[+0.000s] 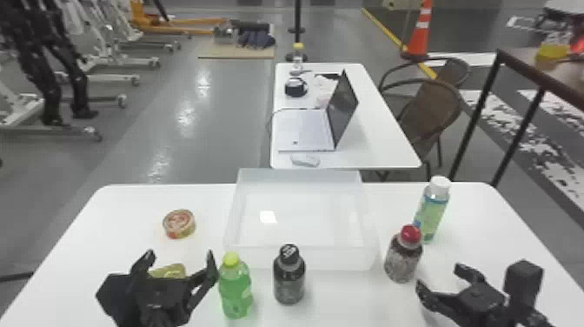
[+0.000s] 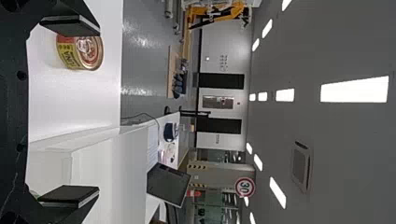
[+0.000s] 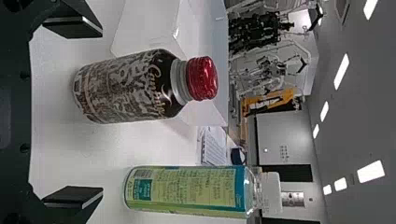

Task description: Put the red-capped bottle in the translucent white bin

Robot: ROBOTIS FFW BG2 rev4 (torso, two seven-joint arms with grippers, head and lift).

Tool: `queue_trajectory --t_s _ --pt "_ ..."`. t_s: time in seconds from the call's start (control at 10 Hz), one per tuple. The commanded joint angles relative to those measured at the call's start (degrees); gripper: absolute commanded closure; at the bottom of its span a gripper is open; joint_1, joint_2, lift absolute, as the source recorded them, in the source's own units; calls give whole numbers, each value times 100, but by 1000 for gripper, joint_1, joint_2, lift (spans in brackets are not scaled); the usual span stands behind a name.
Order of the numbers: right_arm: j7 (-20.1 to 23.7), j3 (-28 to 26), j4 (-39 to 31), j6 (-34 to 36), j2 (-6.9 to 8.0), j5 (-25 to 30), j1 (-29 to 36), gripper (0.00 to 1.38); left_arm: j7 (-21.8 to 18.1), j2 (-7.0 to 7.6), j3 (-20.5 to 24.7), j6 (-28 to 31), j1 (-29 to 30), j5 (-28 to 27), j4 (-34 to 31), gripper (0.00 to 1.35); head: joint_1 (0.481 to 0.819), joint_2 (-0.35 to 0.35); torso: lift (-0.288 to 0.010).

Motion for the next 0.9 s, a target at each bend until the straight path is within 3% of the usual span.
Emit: queue_trajectory --t_s 0.0,0.3,0.6,0.8 --pt "120 0 234 -62 -35 38 -151 107 -14 -23 17 -12 0 6 17 107 549 0 -100" --pt "612 0 840 -203 -62 390 -722 105 -58 -32 26 -12 0 50 52 107 549 0 -100" --pt "761 87 1210 -238 -176 460 -1056 105 -85 -41 17 -21 -9 129 96 107 549 0 -100" --pt "911 448 1579 -238 -299 381 -1328 105 -129 -41 9 -30 -26 138 114 107 549 0 -100"
